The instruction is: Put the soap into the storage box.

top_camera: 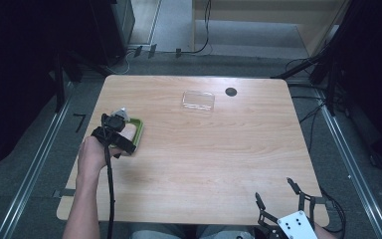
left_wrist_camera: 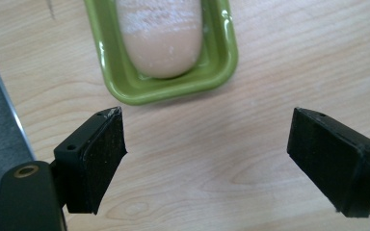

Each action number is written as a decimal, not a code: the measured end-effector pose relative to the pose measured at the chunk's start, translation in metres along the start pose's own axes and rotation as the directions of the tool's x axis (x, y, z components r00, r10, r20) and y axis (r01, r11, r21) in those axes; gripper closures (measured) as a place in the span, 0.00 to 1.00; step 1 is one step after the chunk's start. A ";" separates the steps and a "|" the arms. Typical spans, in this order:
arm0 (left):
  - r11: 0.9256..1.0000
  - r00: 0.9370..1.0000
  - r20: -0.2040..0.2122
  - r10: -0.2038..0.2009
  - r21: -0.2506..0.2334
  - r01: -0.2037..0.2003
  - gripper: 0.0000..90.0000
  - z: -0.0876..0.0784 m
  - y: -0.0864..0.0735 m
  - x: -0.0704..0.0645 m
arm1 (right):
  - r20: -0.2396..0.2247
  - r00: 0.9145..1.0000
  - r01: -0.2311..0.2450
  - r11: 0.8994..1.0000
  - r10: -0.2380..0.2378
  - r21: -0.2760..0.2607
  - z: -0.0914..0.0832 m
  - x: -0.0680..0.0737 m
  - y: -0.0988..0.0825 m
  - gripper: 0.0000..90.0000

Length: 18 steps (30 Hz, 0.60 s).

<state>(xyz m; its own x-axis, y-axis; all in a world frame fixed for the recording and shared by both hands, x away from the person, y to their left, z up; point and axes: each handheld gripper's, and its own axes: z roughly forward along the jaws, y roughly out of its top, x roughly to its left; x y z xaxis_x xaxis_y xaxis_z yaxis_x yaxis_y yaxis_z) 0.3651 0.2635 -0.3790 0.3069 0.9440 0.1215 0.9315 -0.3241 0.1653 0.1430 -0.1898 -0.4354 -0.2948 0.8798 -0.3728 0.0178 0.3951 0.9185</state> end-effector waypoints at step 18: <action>0.999 1.000 0.010 0.019 0.047 -0.019 0.14 0.006 -0.029 -0.008 | -0.004 1.000 -0.001 1.000 0.001 -0.005 0.001 0.001 0.001 0.15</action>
<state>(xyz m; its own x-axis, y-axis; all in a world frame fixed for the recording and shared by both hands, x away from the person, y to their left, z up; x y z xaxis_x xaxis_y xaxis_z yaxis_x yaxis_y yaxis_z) 0.3371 0.2658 -0.3908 0.3265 0.9382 0.1144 0.9334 -0.3391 0.1172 0.1441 -0.1883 -0.4352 -0.2990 0.8791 -0.3713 0.0129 0.3928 0.9195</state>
